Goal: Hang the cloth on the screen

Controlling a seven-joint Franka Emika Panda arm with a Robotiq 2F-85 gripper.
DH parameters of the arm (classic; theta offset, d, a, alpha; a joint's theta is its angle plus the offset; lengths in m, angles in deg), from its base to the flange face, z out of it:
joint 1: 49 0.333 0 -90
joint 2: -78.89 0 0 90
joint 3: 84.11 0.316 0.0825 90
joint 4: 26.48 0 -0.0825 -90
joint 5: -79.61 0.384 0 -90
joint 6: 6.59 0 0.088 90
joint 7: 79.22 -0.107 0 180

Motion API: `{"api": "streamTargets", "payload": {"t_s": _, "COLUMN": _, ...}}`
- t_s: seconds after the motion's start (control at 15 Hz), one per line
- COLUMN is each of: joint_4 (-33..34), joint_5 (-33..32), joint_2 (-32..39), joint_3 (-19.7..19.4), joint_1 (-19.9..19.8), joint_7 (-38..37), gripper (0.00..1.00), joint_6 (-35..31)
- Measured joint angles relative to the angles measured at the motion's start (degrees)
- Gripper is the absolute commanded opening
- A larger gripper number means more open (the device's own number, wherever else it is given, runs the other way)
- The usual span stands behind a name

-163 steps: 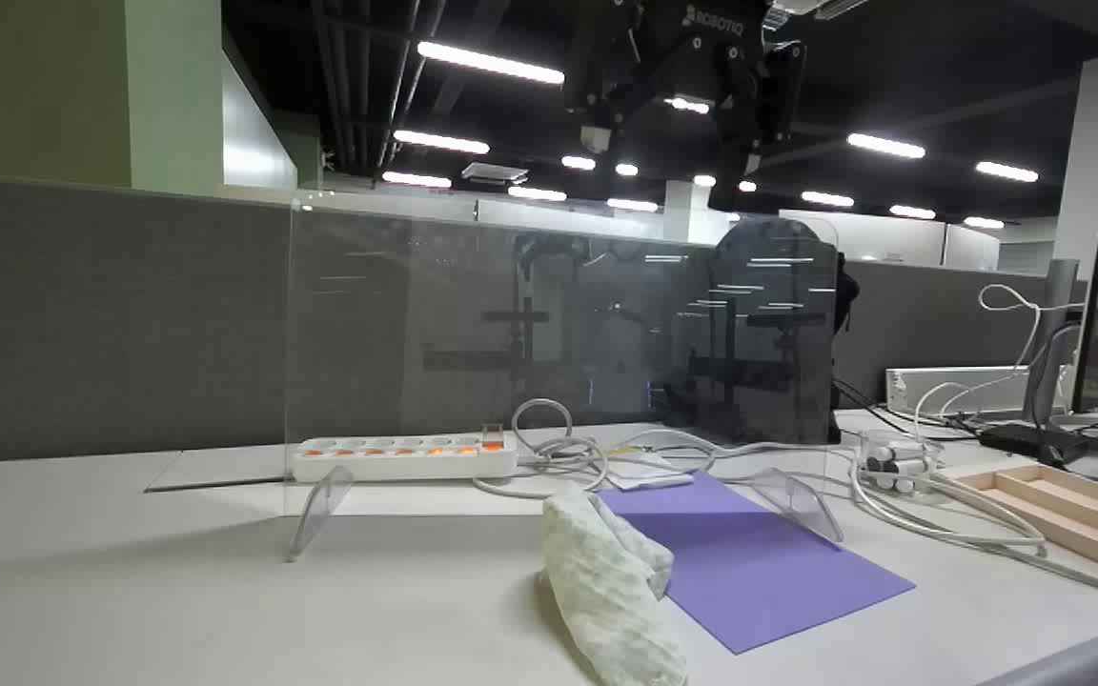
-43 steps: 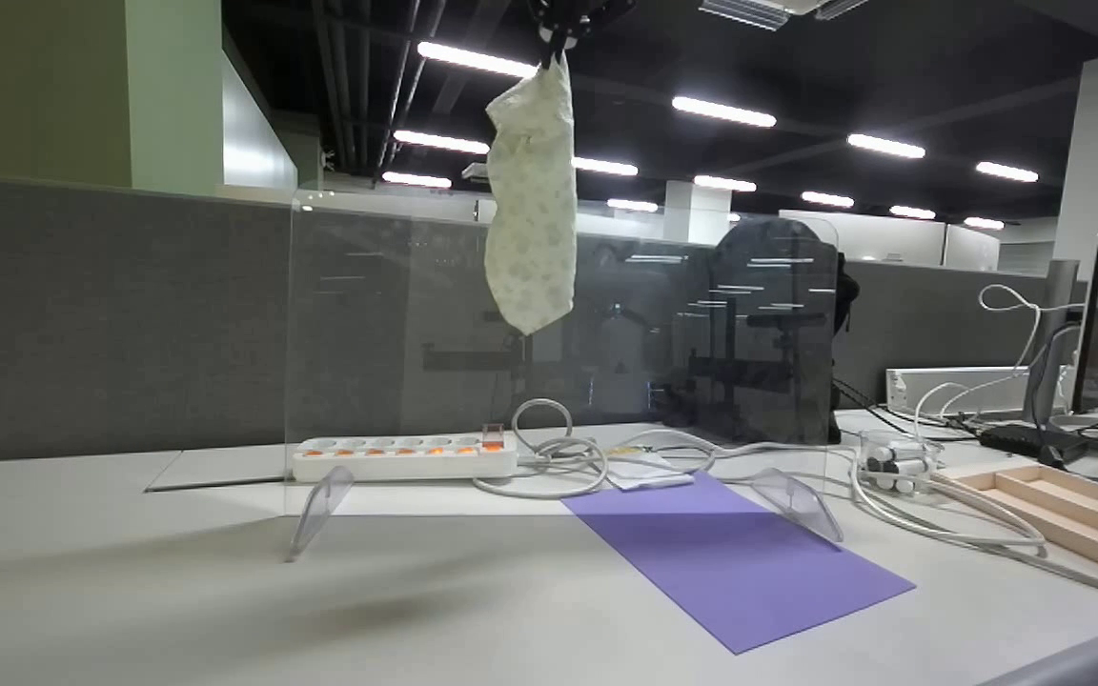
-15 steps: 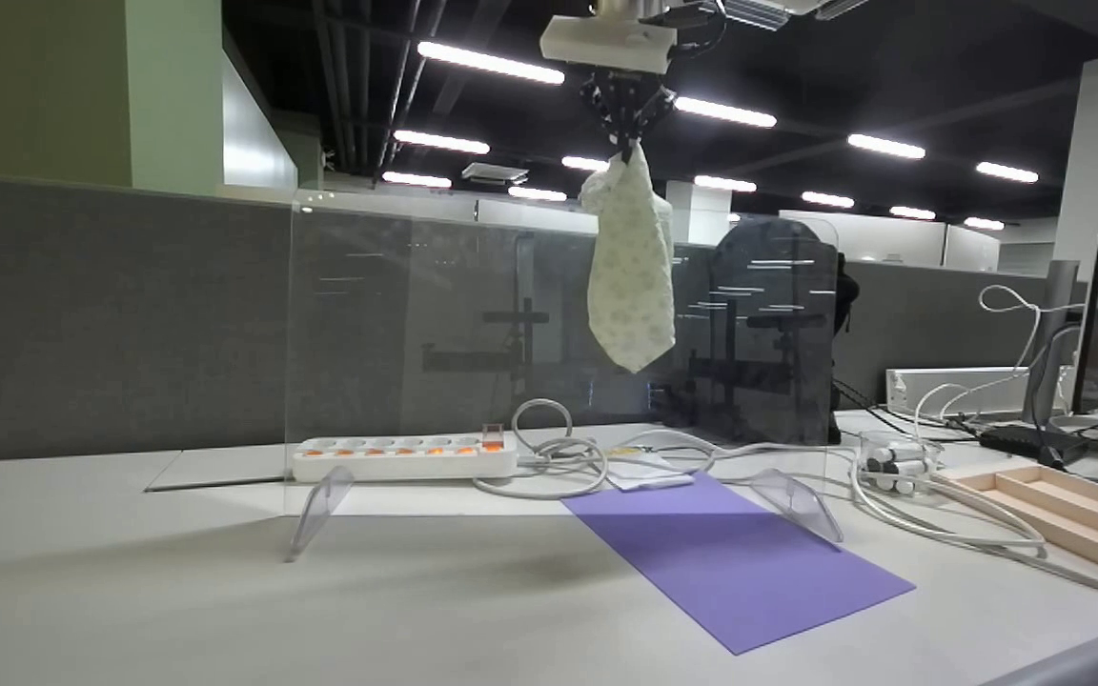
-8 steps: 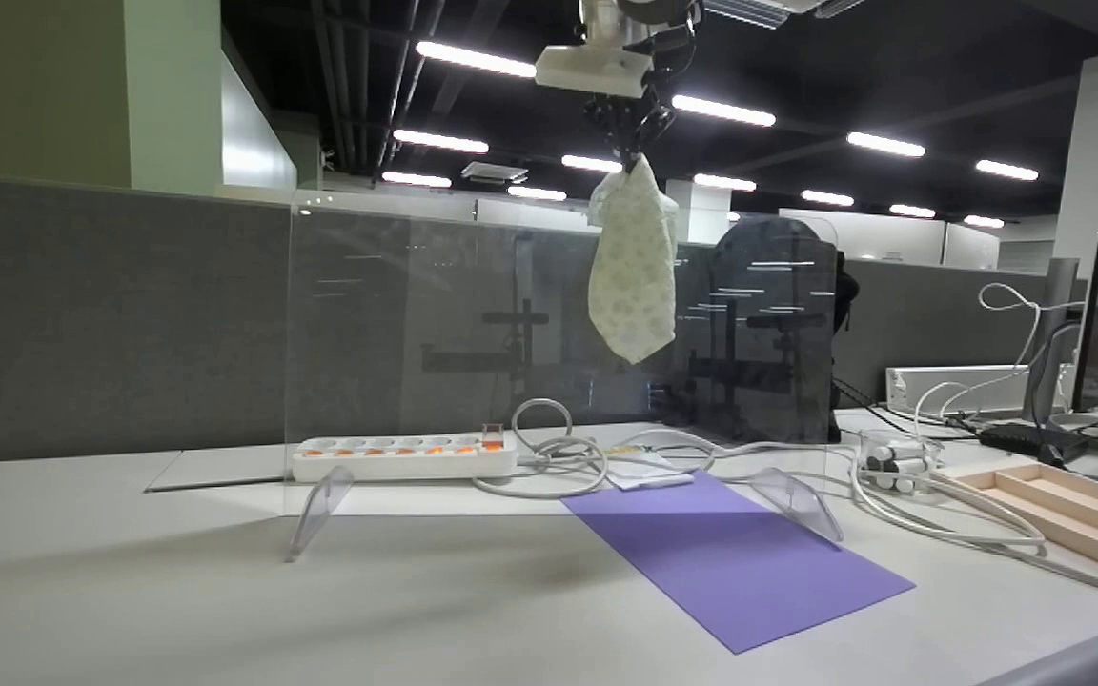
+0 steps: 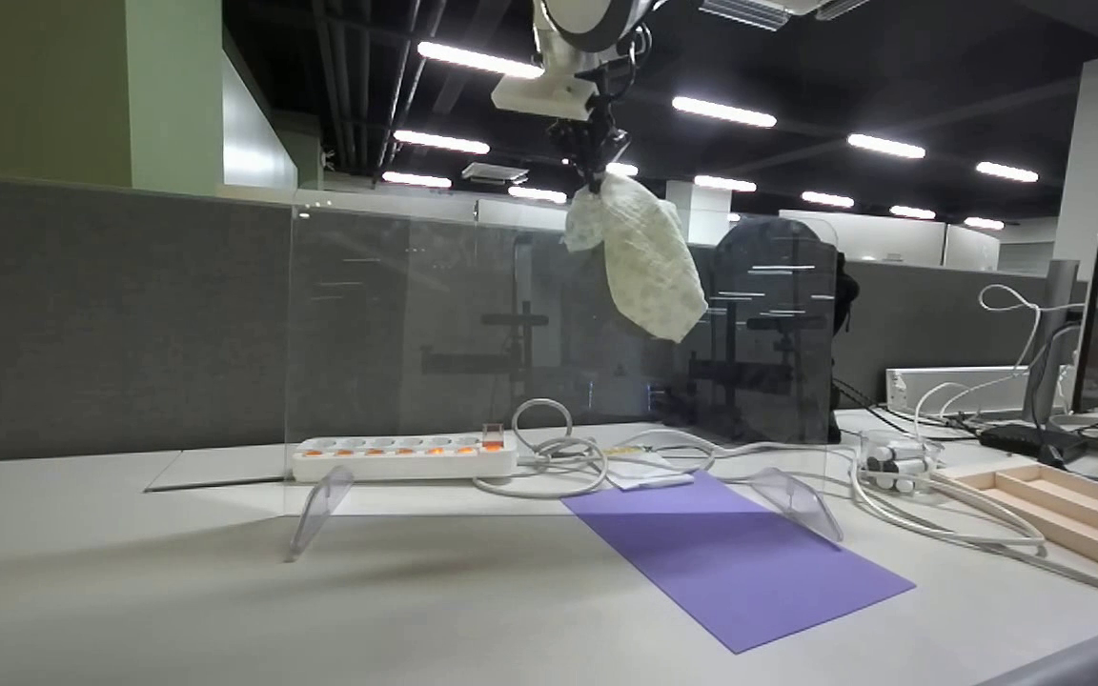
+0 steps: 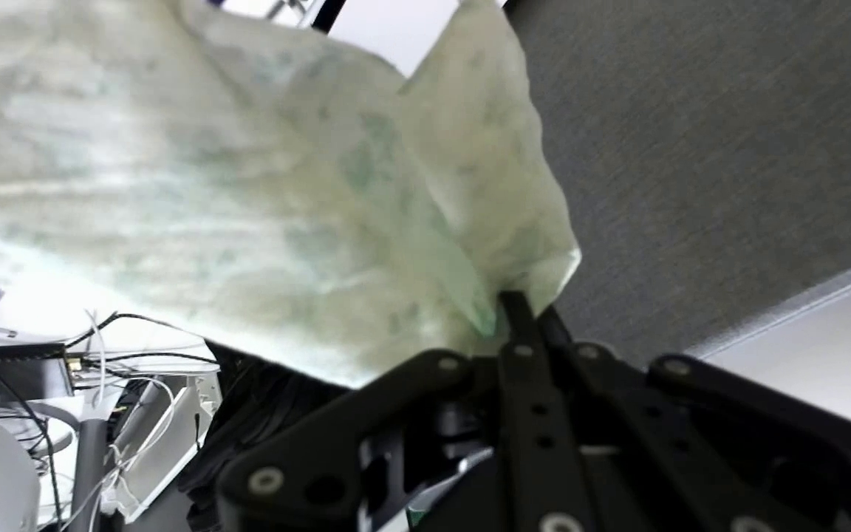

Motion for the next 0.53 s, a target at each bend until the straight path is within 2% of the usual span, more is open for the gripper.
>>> {"api": "streamTargets", "payload": {"t_s": 0.27, "joint_4": 2.67, "joint_5": 5.56, "joint_2": 2.67, "joint_3": -2.41, "joint_1": 2.93, "joint_7": 4.43, "gripper": 0.6, "joint_6": 0.09}}
{"api": "streamTargets", "payload": {"t_s": 0.53, "joint_4": 2.84, "joint_5": 8.98, "joint_2": 1.94, "joint_3": -3.96, "joint_1": 4.42, "joint_7": 9.67, "gripper": 0.88, "joint_6": -0.24}}
